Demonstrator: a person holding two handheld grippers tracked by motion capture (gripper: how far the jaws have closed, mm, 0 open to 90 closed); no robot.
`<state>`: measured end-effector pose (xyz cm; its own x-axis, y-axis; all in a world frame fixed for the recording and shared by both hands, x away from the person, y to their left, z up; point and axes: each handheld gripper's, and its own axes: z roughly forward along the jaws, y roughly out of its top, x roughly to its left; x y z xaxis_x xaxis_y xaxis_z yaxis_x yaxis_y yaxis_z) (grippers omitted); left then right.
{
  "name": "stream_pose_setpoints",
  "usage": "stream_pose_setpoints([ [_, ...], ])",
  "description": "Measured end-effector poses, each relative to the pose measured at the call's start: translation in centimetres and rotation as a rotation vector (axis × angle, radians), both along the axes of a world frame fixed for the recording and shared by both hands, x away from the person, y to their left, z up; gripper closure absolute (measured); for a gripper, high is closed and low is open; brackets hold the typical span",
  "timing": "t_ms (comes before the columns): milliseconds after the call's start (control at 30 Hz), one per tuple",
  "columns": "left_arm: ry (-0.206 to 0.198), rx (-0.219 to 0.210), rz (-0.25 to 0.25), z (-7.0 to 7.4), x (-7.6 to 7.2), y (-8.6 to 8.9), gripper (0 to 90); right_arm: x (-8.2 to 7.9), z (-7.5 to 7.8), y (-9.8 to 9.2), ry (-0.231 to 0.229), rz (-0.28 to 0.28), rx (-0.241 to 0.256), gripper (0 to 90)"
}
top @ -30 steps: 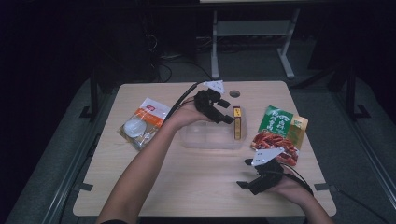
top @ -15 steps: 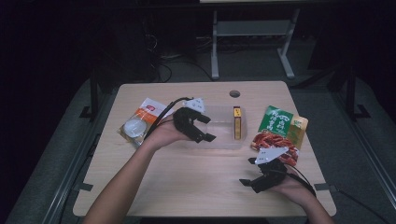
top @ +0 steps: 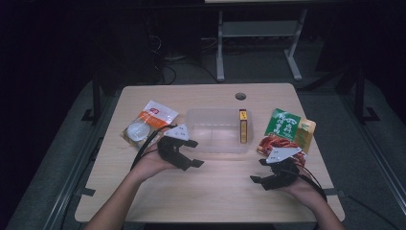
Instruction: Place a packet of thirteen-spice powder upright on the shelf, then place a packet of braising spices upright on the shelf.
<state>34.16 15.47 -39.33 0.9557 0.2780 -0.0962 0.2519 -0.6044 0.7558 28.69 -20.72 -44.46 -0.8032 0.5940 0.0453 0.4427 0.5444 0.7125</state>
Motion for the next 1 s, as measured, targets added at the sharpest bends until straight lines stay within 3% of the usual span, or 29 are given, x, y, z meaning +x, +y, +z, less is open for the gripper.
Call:
stream_pose_setpoints([
  [33, -0.004, 0.005, 0.005, -0.2, -0.3, 0.3, 22.6, 0.1, 0.0, -0.1, 0.0, -0.005, 0.006, 33.5],
  [67, -0.011, 0.024, 0.014, -0.6, -0.9, 0.9, 22.6, 0.5, 0.1, -0.5, -0.013, -0.021, 0.009, 43.1],
  [167, -0.018, 0.029, 0.022, -1.0, -1.6, 1.4, 22.6, 0.8, 0.2, -0.8, -0.021, -0.054, 0.0, 50.6],
  [200, -0.009, 0.033, 0.03, -1.5, -2.2, 2.0, 22.5, 1.2, 0.4, -1.2, -0.028, -0.101, -0.008, 60.6],
  [267, -0.002, 0.026, 0.043, -2.1, -2.8, 2.7, 22.5, 1.7, 0.5, -1.7, -0.035, -0.141, -0.004, 69.1],
  [300, -0.002, 0.026, 0.043, -2.1, -2.8, 2.7, 22.5, 1.7, 0.5, -1.7, -0.035, -0.141, -0.004, 69.1],
  [333, -0.005, 0.035, 0.054, -2.5, -3.3, 3.3, 22.5, 2.2, 0.5, -2.2, -0.035, -0.177, -0.01, 76.7],
  [400, -0.007, 0.033, 0.062, -2.8, -3.6, 3.6, 22.4, 2.5, 0.5, -2.3, -0.045, -0.183, -0.02, 79.4],
  [467, -0.032, 0.055, 0.076, -3.3, -4.5, 4.5, 22.3, 3.1, 0.4, -2.9, -0.04, -0.235, -0.044, 89.1],
  [667, -0.015, 0.097, 0.094, -4.8, -6.3, 5.8, 22.0, 4.8, 0.2, -5.2, -0.059, -0.332, -0.12, 89.7],
  [700, -0.015, 0.097, 0.094, -4.8, -6.3, 5.8, 21.9, 4.8, 0.2, -5.2, -0.059, -0.332, -0.12, 89.7],
  [800, -0.02, 0.118, 0.095, -5.1, -6.3, 5.8, 21.9, 6.6, 0.0, -7.1, -0.061, -0.405, -0.164, 89.8],
  [933, -0.023, 0.113, 0.104, -5.1, -6.2, 5.8, 21.7, 7.7, -0.3, -7.8, -0.056, -0.44, -0.167, 89.8],
  [1000, -0.024, 0.126, 0.102, -5.0, -6.0, 6.0, 21.7, 8.6, -0.9, -8.0, -0.046, -0.442, -0.214, 89.8],
])
